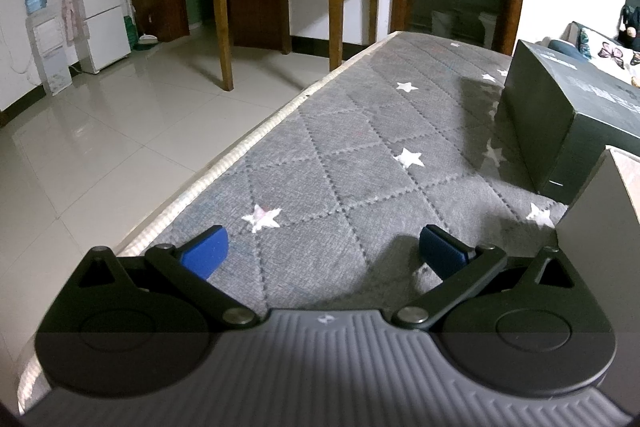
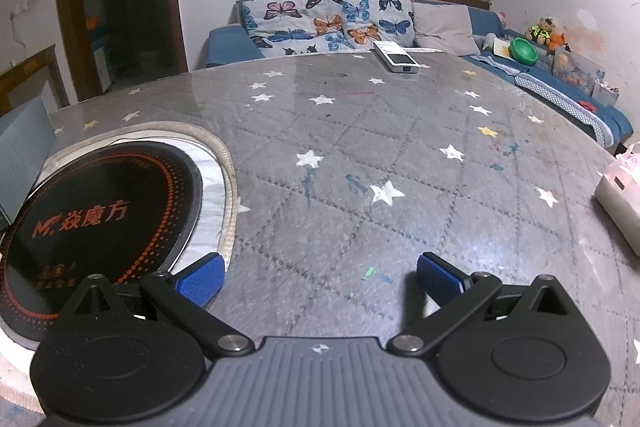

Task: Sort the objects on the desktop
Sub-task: 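Turn both open tools toward the open white box of toys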

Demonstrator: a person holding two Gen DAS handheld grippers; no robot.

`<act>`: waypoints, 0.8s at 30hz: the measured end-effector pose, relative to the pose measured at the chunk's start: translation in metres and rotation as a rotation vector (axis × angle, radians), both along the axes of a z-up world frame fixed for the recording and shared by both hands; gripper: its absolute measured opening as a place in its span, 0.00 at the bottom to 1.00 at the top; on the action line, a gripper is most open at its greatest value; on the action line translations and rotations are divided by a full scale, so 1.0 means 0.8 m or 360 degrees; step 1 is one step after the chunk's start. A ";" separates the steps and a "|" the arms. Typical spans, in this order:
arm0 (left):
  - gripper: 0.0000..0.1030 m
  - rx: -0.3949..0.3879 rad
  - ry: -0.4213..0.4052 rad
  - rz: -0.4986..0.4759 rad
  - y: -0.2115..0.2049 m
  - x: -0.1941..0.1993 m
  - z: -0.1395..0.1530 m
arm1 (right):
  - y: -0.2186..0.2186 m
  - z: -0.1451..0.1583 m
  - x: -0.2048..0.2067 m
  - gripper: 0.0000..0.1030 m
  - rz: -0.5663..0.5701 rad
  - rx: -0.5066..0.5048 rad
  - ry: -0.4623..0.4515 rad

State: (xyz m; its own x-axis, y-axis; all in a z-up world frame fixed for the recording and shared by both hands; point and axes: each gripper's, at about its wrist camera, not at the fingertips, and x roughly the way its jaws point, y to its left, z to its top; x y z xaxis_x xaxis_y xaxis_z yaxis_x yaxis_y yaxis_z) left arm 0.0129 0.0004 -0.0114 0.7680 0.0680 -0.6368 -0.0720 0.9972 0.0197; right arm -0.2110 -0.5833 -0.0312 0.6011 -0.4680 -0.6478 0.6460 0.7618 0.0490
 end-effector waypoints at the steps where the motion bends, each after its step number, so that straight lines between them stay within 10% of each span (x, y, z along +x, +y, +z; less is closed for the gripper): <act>1: 1.00 -0.0001 0.0001 0.0000 0.000 -0.001 0.000 | 0.002 0.000 0.000 1.00 0.0000 -0.0001 0.0002; 24: 1.00 0.0004 -0.0046 -0.0103 -0.004 -0.045 0.027 | 0.059 0.024 -0.006 1.00 0.0147 -0.0061 0.0042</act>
